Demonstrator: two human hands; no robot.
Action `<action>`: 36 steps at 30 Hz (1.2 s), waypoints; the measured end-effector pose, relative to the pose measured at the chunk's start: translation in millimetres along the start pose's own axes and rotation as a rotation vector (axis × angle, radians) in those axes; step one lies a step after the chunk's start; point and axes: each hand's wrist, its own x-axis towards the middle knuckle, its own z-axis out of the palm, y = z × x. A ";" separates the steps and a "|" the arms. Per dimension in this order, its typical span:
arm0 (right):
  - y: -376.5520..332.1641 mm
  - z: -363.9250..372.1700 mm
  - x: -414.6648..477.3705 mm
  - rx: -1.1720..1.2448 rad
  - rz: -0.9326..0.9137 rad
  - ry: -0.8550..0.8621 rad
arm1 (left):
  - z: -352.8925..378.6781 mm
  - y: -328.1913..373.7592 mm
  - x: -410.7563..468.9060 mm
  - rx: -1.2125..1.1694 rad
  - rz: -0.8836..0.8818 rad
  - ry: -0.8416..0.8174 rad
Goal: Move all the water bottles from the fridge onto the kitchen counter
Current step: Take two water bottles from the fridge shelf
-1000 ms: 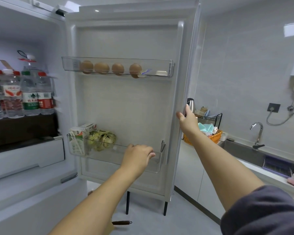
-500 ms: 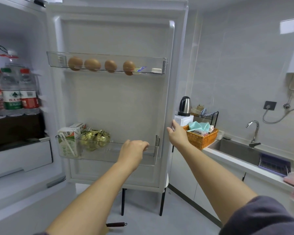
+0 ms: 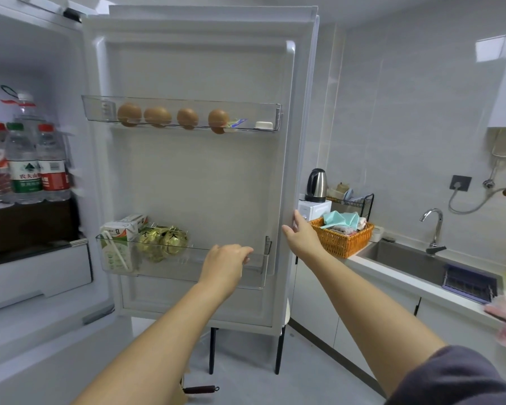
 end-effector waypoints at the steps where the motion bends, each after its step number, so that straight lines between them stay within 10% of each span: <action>1: 0.2 -0.4 -1.9 -0.003 -0.007 -0.007 | -2.3 1.1 -3.1 -0.011 0.009 0.024; 22: -20.1 22.2 -89.1 -0.469 -0.359 0.001 | -60.8 -40.4 -73.2 0.277 -0.174 0.210; 36: -125.4 184.8 -121.3 -0.543 -0.747 -0.091 | -153.4 -195.1 -162.0 0.372 -0.388 0.180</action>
